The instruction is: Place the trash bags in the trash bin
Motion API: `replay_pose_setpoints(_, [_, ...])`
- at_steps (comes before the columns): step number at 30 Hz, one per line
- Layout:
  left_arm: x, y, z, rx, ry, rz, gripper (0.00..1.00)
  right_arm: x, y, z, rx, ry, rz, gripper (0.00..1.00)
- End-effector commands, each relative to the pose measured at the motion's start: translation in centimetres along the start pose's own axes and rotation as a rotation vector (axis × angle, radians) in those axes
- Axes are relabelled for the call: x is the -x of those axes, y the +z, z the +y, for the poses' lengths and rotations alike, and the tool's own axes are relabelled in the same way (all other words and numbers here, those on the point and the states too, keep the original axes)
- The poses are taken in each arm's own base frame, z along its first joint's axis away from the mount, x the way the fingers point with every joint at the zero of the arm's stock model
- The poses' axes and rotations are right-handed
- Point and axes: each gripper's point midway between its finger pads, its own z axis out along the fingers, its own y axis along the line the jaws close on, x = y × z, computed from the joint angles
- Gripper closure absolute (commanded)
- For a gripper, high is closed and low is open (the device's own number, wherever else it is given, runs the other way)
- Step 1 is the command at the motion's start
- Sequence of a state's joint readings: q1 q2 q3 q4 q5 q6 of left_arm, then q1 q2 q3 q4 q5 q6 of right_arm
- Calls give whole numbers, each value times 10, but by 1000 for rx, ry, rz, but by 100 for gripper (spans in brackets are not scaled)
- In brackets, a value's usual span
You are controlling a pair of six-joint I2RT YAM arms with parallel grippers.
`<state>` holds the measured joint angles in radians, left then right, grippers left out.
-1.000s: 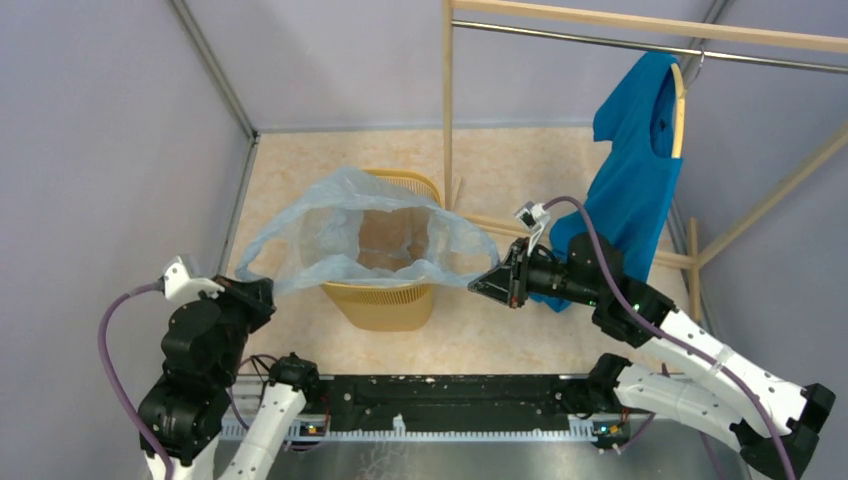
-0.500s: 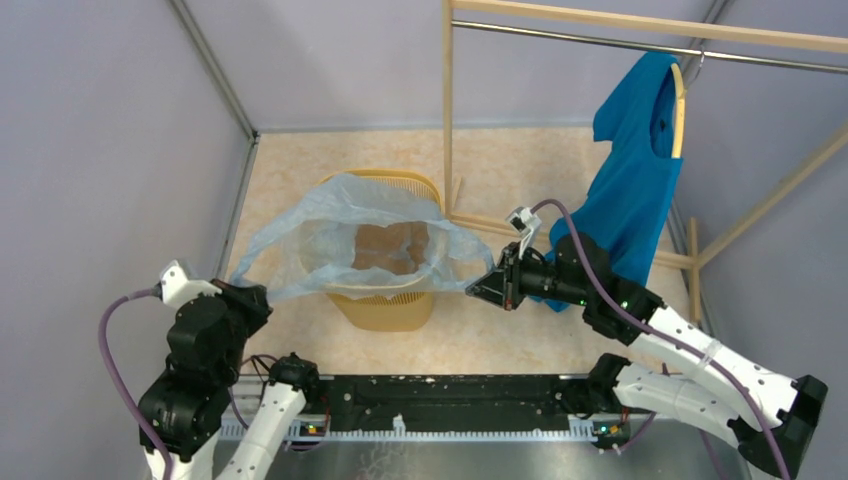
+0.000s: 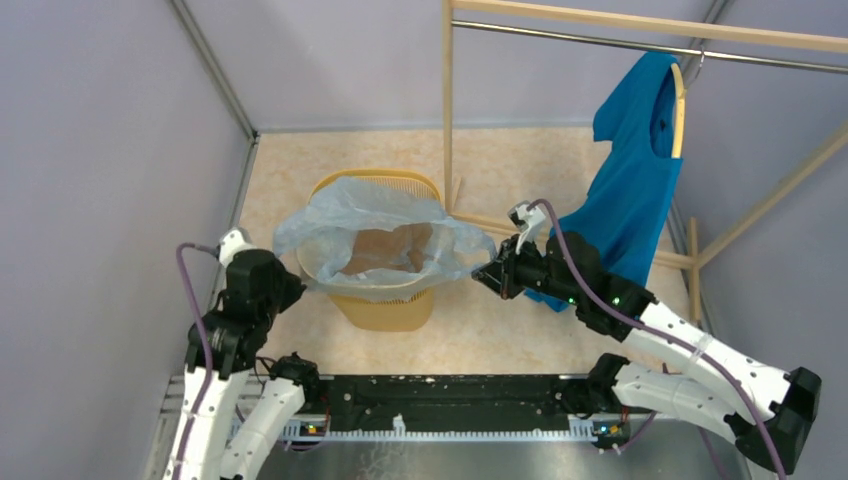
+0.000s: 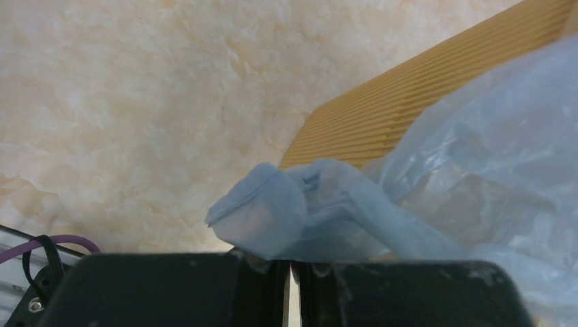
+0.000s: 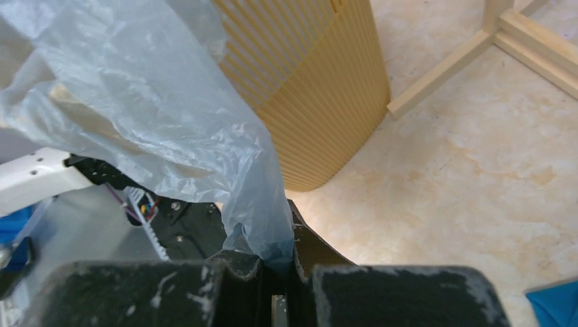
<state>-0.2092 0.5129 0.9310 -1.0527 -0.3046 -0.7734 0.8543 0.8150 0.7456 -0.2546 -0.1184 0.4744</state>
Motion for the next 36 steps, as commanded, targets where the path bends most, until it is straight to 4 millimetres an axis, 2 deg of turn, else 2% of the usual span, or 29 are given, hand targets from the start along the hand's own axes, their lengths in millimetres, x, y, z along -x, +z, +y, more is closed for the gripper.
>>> replay_pose_setpoints(1, [6, 8, -5, 32, 36, 16, 88, 13, 8, -10, -49, -78, -33, 93])
replay_pose_setpoints(3, [13, 1, -6, 28, 58, 0, 77, 18, 9, -7, -42, -88, -36, 84])
replay_pose_setpoints(5, [22, -11, -8, 13, 71, -19, 56, 23, 8, -6, -46, -108, -35, 75])
replay_pose_setpoints(8, [30, -33, -6, -4, 75, -35, 42, 26, -1, -4, -49, -154, -10, 63])
replay_pose_setpoints(10, [33, -49, -2, -13, 77, -39, 28, 28, -11, 0, -36, -196, 4, 54])
replay_pose_setpoints(12, [36, -64, 0, -30, 82, -52, 18, 31, -24, 6, -11, -241, 14, 42])
replay_pose_setpoints(14, [38, -74, 6, -24, 90, -63, 12, 33, -36, 10, -1, -278, 27, 33])
replay_pose_setpoints(16, [44, -83, 10, -15, 93, -83, 9, 41, -47, 15, 4, -306, 16, 25])
replay_pose_setpoints(19, [64, -93, 5, -28, 114, -158, 2, 60, -59, 25, 20, -335, -28, 16])
replay_pose_setpoints(22, [89, -92, -19, -98, 176, -235, 1, 82, -57, 34, 27, -346, -77, 12])
replay_pose_setpoints(25, [102, -77, -45, -140, 267, -235, 1, 107, -44, 37, -13, -334, -103, 13])
replay_pose_setpoints(28, [102, -52, -52, -89, 333, -179, 1, 123, -24, 38, -35, -330, -100, 17])
replay_pose_setpoints(30, [101, -42, -56, -75, 349, -155, 1, 131, -16, 48, 5, -336, -107, 19])
replay_pose_setpoints(32, [102, -36, -62, -99, 369, -158, 1, 137, -9, 58, 50, -335, -128, 20])
replay_pose_setpoints(36, [116, -34, -70, -105, 365, -215, 4, 149, 4, 64, 66, -320, -158, 29])
